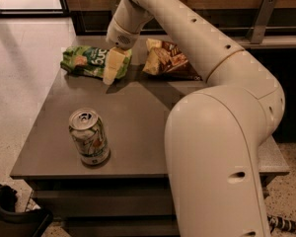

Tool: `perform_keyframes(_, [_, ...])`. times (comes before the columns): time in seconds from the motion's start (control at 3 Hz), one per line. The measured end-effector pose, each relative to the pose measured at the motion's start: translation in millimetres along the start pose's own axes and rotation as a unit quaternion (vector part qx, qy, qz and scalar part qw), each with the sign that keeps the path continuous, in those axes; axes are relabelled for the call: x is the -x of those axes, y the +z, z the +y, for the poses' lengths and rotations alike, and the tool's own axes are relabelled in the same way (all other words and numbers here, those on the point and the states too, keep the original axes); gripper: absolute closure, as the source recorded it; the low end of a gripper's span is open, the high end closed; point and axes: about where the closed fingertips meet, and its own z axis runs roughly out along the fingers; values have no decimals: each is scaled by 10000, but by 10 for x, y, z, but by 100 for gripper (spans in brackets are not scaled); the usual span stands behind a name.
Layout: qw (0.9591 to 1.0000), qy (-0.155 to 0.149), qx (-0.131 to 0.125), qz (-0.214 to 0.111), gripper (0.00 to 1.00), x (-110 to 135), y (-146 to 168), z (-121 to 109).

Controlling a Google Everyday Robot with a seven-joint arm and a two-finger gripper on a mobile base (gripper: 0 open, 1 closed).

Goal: Pick green rice chip bag

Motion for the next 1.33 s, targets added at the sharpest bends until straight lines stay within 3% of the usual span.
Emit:
perform_keyframes(0.67, [9984, 157, 84, -532, 3, 204, 386, -137])
perform_keyframes(1.0, [9985, 159, 103, -516, 25, 193, 404, -125])
perform_keyframes(1.33, [9985, 157, 140, -513, 57, 200, 461, -115])
